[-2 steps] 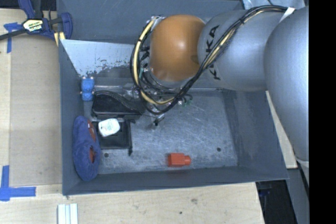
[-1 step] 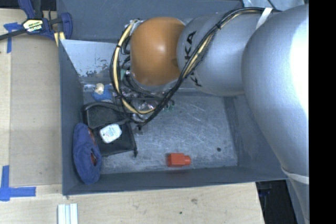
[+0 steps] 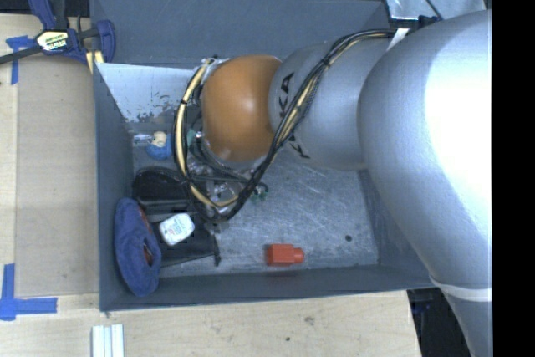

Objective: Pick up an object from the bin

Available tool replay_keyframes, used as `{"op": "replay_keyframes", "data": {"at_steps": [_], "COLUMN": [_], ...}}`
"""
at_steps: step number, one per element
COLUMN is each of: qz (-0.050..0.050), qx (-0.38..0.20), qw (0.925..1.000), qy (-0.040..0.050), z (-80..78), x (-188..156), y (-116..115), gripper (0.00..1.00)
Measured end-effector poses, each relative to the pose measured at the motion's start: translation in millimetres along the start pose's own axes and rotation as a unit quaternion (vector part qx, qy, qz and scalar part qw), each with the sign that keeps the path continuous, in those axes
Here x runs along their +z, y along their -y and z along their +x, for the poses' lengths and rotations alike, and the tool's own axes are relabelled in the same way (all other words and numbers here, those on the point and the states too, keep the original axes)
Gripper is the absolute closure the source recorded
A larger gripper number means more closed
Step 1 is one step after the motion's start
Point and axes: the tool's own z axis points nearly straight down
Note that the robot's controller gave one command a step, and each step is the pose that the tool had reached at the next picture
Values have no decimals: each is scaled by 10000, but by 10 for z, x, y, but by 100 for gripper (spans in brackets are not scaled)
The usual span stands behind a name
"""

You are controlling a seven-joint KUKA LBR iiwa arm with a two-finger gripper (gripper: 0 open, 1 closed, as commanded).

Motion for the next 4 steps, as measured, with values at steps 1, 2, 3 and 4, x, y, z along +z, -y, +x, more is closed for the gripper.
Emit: {"op": "replay_keyframes", "data": {"at_steps": [1, 2, 3, 4], "qz": [-8, -5, -71, -97], "qx": [593, 596, 636, 644], "qw": [9982, 9982, 9979, 9979], "qy": [-90, -17, -57, -54], "z": [113, 73, 71, 60], "x": [13, -27, -75, -1186], "y": [-146, -150, -81, -45], "gripper": [0, 100, 100, 100]}}
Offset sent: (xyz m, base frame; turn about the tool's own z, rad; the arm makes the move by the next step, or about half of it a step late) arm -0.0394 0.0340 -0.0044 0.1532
